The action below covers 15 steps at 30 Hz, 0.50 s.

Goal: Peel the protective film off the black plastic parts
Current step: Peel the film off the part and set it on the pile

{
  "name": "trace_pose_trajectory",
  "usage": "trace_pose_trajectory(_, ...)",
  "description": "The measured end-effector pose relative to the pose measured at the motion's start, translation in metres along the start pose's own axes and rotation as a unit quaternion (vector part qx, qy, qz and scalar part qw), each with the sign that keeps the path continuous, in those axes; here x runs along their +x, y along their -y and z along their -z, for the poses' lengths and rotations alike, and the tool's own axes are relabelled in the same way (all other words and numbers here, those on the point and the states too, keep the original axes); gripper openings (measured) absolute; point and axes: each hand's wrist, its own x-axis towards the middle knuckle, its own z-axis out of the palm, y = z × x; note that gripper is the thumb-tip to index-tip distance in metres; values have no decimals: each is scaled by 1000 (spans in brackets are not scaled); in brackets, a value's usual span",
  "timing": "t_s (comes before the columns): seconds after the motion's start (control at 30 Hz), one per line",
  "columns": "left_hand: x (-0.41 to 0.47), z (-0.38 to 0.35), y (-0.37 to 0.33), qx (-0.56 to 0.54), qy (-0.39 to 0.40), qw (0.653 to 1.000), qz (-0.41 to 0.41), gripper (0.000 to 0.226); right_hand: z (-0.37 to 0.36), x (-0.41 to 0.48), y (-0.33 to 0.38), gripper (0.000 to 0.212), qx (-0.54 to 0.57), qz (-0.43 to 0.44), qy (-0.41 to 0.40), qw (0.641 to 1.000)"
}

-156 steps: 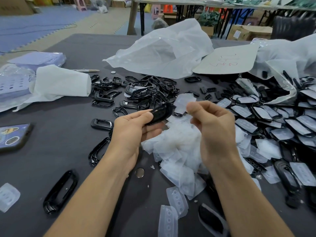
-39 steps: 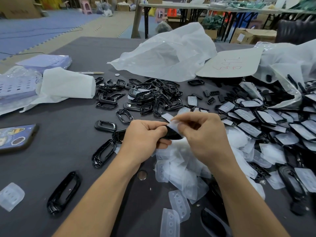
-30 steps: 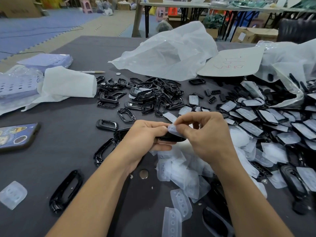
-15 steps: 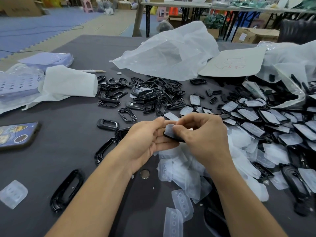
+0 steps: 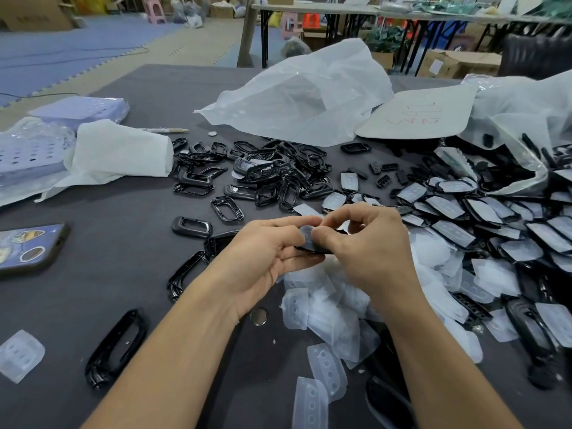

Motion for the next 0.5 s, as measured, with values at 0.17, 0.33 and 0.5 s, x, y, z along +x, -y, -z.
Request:
trace_pose_trajectory(0.17, 0, -3, 2, 4, -19, 1000, -17, 32, -1, 0, -1, 19, -3, 13, 21, 1000)
trace_pose_trajectory(0.33, 3, -3, 3, 9, -63, 997, -42, 34, 0, 2, -2, 19, 95, -19, 24, 995)
trace_pose_trajectory(0.5, 3, 0, 2, 4, -64, 996, -63, 33, 3, 2, -1, 14, 124, -47, 59, 989)
